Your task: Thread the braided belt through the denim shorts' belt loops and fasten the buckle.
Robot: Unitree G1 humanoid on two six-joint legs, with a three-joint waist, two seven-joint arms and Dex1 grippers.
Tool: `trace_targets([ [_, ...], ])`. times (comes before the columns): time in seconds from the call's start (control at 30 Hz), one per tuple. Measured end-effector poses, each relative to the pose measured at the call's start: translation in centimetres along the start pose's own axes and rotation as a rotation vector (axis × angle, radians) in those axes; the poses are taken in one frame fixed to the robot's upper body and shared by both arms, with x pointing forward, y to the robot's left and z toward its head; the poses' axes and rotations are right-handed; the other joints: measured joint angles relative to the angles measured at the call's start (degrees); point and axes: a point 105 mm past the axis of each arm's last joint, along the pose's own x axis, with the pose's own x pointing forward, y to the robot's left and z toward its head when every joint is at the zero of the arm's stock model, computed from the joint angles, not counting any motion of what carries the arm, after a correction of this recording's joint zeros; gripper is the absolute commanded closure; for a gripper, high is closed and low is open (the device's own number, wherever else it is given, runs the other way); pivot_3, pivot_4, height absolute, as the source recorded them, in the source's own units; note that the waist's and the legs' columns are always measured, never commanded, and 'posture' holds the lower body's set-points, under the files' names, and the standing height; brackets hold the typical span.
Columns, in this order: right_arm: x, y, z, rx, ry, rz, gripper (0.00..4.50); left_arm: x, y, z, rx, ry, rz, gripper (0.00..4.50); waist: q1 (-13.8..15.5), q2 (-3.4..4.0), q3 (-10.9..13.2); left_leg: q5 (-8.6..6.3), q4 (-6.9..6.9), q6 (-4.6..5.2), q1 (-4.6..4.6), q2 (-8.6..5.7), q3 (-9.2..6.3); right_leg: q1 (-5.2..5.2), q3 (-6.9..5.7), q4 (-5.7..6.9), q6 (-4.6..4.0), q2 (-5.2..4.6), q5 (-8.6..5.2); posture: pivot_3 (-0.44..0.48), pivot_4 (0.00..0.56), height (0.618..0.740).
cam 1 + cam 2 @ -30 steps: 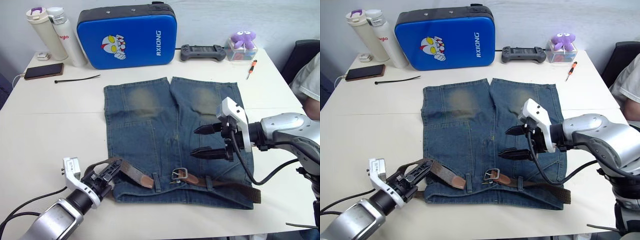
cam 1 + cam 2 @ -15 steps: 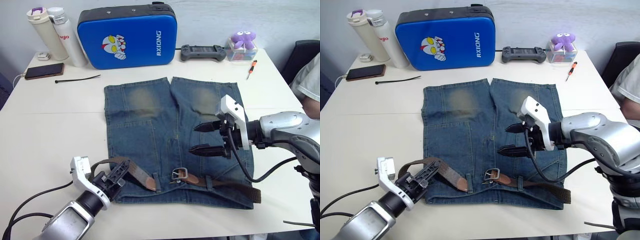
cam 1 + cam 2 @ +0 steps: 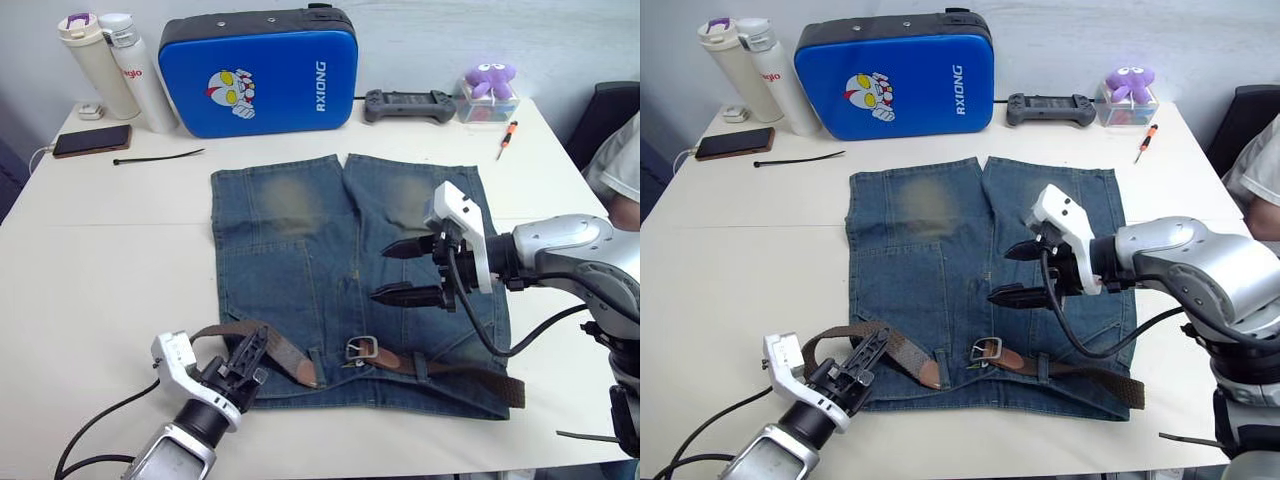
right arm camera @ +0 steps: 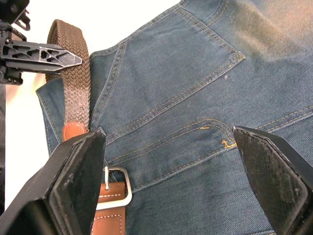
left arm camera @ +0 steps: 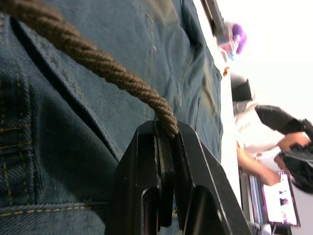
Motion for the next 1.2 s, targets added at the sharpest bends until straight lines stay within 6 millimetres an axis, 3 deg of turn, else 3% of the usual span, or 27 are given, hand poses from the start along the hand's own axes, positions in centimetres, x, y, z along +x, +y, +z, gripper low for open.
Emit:
trace_targets([
  [0.57, 1.0, 0.5, 0.7, -0.007, -0.009, 0.042, 0.04, -0.4, 1.0, -0.7, -0.197, -0.060, 0.110, 4.50, 0.0, 0.00, 0.0, -0.11, 0.04, 0.19, -0.02, 0.00, 0.00, -0.01, 0.00, 0.01, 0.01, 0.00, 0.00, 0.000, 0.150, 0.740],
  [0.93, 1.6, 0.5, 0.9, 0.009, -0.017, 0.035, 0.04, 0.2, 0.3, 0.8, -0.172, -0.132, 0.064, 4.50, -0.1, 0.00, 0.0, -0.06, 0.09, 0.10, -0.02, 0.00, 0.01, -0.01, 0.00, 0.07, 0.01, 0.01, 0.01, 0.000, 0.150, 0.740],
  [1.2, 1.8, 0.6, 0.8, 0.019, -0.009, 0.029, 0.04, 0.6, -0.1, 0.0, -0.145, -0.075, 0.057, 4.50, -0.1, 0.00, 0.0, -0.02, 0.11, 0.04, -0.02, 0.00, 0.01, -0.02, 0.00, 0.09, 0.02, 0.01, 0.01, 0.000, 0.150, 0.740],
])
